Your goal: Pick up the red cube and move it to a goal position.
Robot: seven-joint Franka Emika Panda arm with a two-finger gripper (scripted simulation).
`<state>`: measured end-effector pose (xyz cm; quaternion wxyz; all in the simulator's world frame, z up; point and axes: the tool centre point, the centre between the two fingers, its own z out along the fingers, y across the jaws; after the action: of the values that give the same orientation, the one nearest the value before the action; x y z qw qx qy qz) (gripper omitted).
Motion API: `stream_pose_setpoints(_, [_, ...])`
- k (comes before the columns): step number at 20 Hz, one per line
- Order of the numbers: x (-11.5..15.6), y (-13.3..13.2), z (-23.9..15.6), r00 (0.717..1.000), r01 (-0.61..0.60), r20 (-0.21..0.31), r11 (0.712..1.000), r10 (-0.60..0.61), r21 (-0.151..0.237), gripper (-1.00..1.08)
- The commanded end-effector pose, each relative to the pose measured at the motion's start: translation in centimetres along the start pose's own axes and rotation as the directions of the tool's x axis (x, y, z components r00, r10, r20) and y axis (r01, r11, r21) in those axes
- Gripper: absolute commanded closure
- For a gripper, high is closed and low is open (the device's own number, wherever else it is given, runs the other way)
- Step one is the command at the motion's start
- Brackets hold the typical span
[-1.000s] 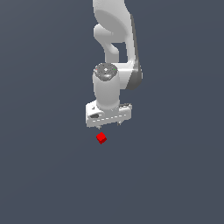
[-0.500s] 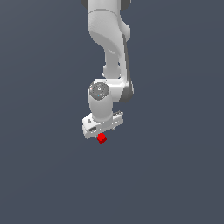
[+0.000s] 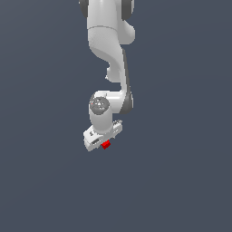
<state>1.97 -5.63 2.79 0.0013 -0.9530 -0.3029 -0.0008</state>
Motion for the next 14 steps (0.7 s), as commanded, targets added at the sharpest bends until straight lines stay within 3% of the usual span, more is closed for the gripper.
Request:
stream_pose_setpoints(1, [0.02, 0.25, 0.52, 1.0, 0.021, 0.001, 1.0, -0.021, -0.001, -0.92])
stream_pose_setpoints(5, [0.04, 0.41, 0.8, 0.999, 0.032, 0.002, 0.999, -0.032, -0.002, -0.92])
stream_pose_setpoints(6, [0.04, 0.41, 0.8, 0.999, 0.032, 0.002, 0.999, -0.032, -0.002, 1.08])
stream_pose_setpoints(14, [0.04, 0.41, 0.8, 0.999, 0.032, 0.002, 0.999, -0.032, -0.002, 1.08])
